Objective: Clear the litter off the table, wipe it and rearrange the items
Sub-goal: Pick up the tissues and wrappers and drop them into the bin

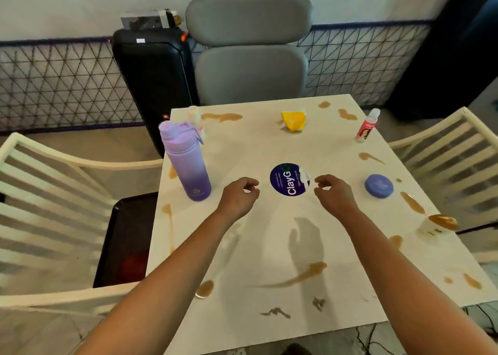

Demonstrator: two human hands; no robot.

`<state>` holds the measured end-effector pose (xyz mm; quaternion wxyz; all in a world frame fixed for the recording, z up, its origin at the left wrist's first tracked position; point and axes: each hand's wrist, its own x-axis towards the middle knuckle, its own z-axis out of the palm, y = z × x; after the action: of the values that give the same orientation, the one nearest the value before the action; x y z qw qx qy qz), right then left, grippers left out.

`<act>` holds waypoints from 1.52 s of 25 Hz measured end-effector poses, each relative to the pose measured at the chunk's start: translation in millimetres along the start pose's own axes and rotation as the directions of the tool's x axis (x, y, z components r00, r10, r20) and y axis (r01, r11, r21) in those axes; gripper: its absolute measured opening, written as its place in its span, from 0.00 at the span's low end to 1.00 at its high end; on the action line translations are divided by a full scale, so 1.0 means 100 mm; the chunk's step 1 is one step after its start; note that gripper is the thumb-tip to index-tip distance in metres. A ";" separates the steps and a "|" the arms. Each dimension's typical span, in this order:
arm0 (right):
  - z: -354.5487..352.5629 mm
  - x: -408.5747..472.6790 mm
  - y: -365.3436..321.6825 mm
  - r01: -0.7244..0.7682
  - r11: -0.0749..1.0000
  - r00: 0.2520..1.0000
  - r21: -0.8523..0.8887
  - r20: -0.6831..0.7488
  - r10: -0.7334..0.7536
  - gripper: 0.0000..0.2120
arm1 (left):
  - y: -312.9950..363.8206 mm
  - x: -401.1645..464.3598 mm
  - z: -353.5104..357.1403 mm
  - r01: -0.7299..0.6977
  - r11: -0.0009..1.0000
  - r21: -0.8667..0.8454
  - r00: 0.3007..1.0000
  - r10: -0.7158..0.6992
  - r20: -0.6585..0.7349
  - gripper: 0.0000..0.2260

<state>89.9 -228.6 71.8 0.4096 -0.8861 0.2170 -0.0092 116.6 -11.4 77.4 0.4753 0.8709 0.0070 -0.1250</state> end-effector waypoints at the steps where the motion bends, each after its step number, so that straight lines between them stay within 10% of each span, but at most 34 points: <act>1: 0.00 0.13 0.03 -0.014 1.000 1.000 -0.007 0.009 0.014 0.13 | 0.02 0.14 0.04 0.006 1.000 0.012 1.000 -0.006 0.002 0.11; 27: 0.96 3.77 0.09 -0.184 0.975 0.983 -0.121 -0.050 0.180 0.34 | 0.27 3.76 1.35 -0.051 0.993 0.109 0.998 0.055 -0.033 0.22; 33: 0.82 3.74 0.32 -0.214 0.904 0.970 0.371 -0.030 0.242 0.14 | 0.30 3.95 1.54 -0.089 0.929 0.360 0.996 0.090 0.016 0.22; 38: 0.56 3.54 0.37 -0.312 0.663 0.912 0.681 0.020 0.409 0.07 | 0.25 3.71 1.66 -0.072 0.991 0.112 0.984 0.089 -0.152 0.08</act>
<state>407.6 -347.4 -49.5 0.6782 -0.6148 0.3973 -0.0650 444.3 -201.9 -71.1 0.4312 0.9015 0.0026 -0.0369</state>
